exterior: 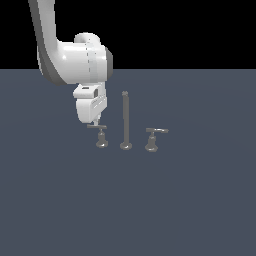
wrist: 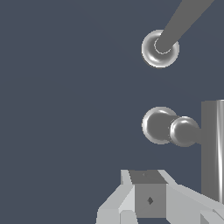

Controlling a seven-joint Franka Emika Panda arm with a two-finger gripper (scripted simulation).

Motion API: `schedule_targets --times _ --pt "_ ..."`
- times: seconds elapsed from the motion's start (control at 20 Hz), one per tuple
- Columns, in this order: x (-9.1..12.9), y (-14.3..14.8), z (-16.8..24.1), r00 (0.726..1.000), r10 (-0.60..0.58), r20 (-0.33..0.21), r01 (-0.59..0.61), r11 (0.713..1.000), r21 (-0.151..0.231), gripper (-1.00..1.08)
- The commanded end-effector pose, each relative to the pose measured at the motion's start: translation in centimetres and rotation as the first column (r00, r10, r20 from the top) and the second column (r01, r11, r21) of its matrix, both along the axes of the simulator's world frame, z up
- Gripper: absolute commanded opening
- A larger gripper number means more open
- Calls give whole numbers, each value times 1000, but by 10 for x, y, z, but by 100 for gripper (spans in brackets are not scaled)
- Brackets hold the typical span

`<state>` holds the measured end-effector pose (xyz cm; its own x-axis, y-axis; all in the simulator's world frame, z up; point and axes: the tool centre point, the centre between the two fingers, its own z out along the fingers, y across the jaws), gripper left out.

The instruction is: Turn on the faucet by rotating a designated handle.

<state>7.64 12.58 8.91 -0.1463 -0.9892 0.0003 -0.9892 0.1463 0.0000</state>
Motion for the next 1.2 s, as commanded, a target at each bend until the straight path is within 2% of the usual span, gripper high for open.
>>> schedule_targets --times 0.0,0.1,0.55,0.65,1.15 --pt "0 0 0 1000 1 0 -1 1000 0 -100" --pt "0 0 0 1000 1 0 -1 1000 0 -100" --pt "-29 24 0 1000 1 0 -1 1000 0 -100" --pt "-21 17 0 1000 13 8 -13 1000 0 -100" --pt "-53 20 0 1000 5 3 -5 1000 0 -100"
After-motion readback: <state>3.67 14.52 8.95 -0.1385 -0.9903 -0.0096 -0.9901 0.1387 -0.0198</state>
